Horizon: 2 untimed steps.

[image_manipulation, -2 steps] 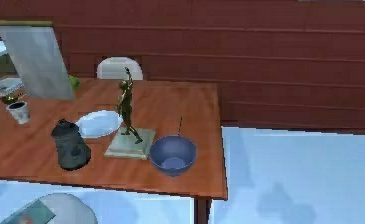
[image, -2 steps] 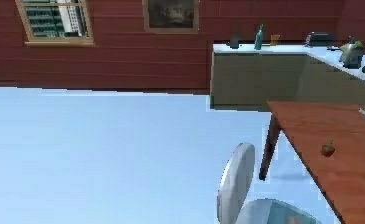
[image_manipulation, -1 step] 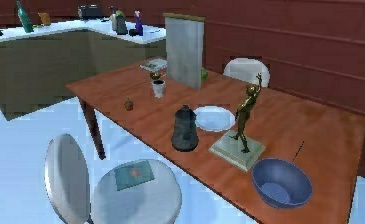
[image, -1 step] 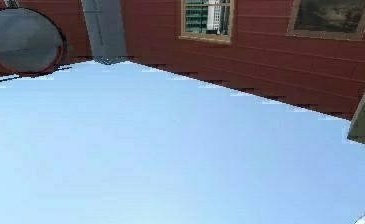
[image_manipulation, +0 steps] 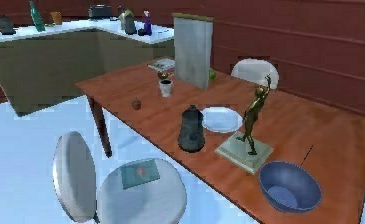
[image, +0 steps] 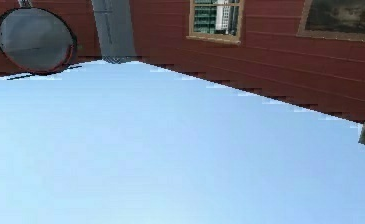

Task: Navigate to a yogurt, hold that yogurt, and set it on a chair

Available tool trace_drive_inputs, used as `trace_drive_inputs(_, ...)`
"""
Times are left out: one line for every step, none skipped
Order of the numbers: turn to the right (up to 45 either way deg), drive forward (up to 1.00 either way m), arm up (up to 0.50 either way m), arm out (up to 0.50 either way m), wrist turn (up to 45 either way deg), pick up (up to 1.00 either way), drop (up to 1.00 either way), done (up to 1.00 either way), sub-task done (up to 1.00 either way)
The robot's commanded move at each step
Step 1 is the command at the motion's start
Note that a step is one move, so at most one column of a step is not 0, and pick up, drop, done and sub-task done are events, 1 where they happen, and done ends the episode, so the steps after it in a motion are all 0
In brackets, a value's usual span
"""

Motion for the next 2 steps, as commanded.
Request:
trace_drive_inputs(27.0,0.0,0.0,0.0,0.0,0.0,0.0,0.0,0.0)
trace_drive_inputs(0.0,0.55,0.0,0.0,0.0,0.0,0.0,0.0,0.0)
